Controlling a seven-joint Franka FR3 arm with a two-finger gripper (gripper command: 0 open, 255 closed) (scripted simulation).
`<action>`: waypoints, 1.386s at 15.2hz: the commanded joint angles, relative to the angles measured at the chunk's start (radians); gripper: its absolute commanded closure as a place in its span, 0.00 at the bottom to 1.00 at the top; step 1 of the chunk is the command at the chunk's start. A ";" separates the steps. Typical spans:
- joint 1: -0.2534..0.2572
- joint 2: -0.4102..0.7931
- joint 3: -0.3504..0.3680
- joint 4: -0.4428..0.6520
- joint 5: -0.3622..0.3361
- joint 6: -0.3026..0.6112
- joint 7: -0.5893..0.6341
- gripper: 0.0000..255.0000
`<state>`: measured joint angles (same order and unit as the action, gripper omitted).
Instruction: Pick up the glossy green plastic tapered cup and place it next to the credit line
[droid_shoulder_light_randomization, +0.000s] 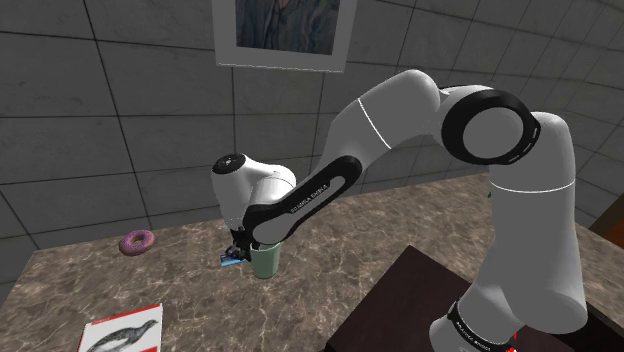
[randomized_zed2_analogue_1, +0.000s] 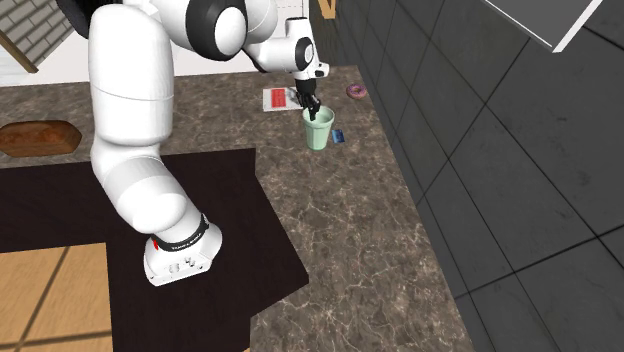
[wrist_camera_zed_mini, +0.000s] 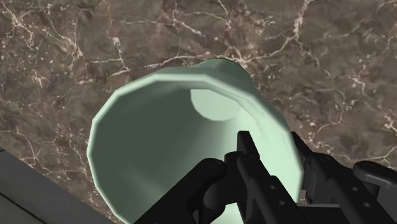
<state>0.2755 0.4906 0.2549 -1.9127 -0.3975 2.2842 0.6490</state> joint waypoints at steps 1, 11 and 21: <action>0.004 0.018 -0.005 -0.003 -0.010 0.021 0.010 1.00; 0.012 0.061 -0.018 0.000 -0.031 0.059 0.028 1.00; 0.009 0.017 -0.002 0.004 -0.008 0.011 0.014 0.00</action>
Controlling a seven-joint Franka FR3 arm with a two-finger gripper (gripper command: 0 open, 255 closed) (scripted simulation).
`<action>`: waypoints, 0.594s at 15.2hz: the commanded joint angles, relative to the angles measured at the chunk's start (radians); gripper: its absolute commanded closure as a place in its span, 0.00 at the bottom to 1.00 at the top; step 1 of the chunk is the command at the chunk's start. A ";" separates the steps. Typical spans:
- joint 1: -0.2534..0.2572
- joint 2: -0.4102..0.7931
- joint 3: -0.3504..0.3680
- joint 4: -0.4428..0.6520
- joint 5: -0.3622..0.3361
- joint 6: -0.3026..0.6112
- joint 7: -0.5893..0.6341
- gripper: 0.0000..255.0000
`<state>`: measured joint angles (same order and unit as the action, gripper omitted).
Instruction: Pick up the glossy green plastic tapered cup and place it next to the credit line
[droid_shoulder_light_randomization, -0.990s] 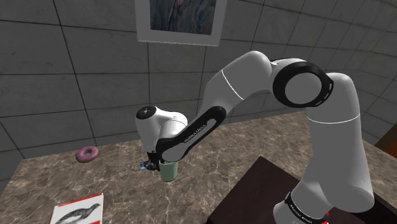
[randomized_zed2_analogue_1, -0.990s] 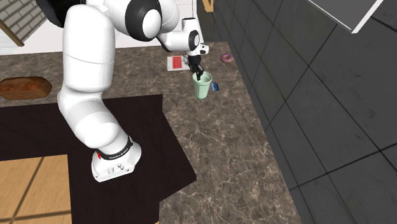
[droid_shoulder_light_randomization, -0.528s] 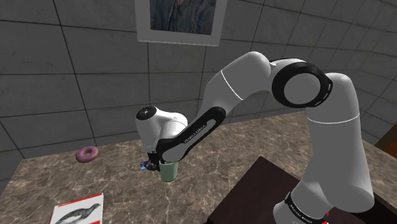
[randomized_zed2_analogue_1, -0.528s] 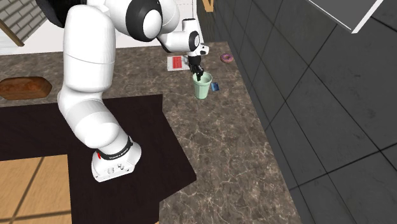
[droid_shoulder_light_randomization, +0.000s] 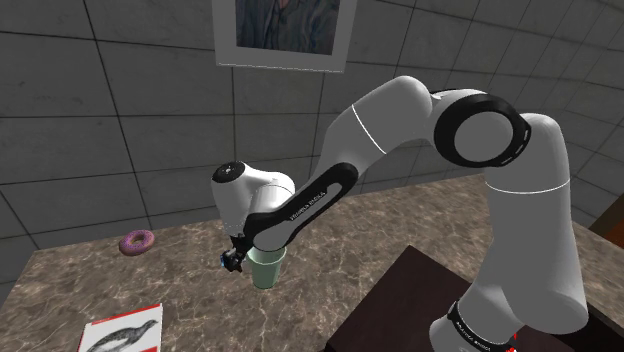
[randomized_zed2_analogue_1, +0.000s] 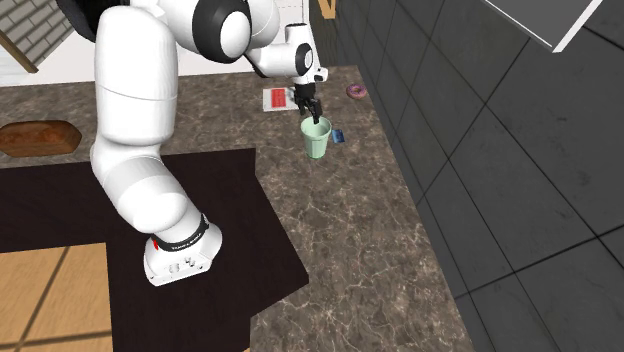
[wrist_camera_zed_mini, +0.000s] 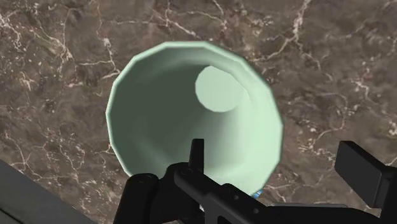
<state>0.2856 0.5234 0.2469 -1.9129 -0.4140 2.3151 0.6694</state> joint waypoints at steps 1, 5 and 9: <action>-0.002 -0.037 0.014 0.009 0.020 -0.045 -0.013 0.00; -0.002 -0.052 0.019 0.014 0.029 -0.064 -0.019 0.00; -0.002 -0.052 0.019 0.014 0.029 -0.064 -0.019 0.00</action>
<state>0.2833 0.4710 0.2658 -1.8994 -0.3849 2.2510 0.6508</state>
